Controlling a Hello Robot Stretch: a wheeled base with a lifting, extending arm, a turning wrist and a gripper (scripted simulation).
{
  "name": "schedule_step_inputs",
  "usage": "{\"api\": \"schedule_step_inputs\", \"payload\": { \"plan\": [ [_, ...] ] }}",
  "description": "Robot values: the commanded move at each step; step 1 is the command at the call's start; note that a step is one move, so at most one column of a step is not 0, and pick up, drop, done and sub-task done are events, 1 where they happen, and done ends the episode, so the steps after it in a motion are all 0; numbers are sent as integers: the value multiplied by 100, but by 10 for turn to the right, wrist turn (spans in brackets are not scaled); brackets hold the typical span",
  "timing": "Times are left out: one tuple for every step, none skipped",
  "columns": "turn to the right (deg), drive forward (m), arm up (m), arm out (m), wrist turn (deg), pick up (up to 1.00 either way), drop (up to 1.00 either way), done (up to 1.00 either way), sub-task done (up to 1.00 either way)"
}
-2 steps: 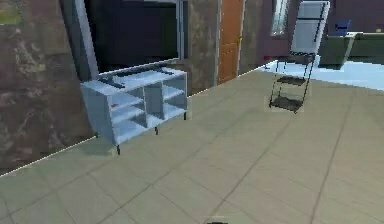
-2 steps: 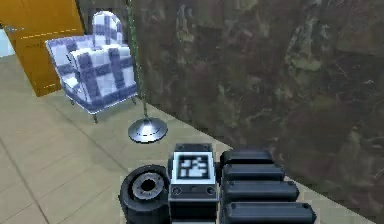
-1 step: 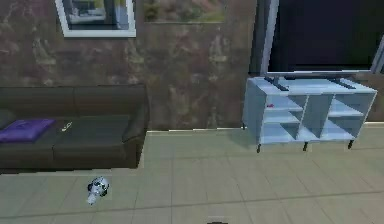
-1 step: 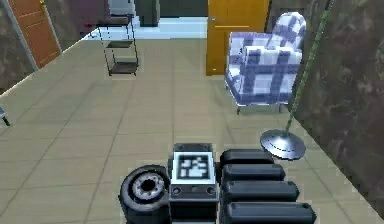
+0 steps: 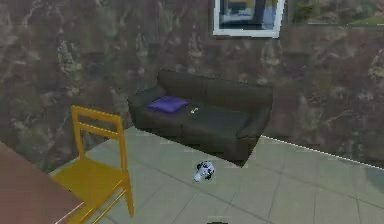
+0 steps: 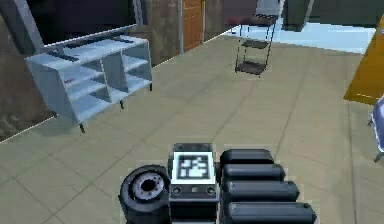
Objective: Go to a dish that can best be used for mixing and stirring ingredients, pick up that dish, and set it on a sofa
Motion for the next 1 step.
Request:
{"api": "schedule_step_inputs", "payload": {
  "plan": [
    [0, 100, 0, 0, 0, 0, 0, 0, 0]
  ]
}}
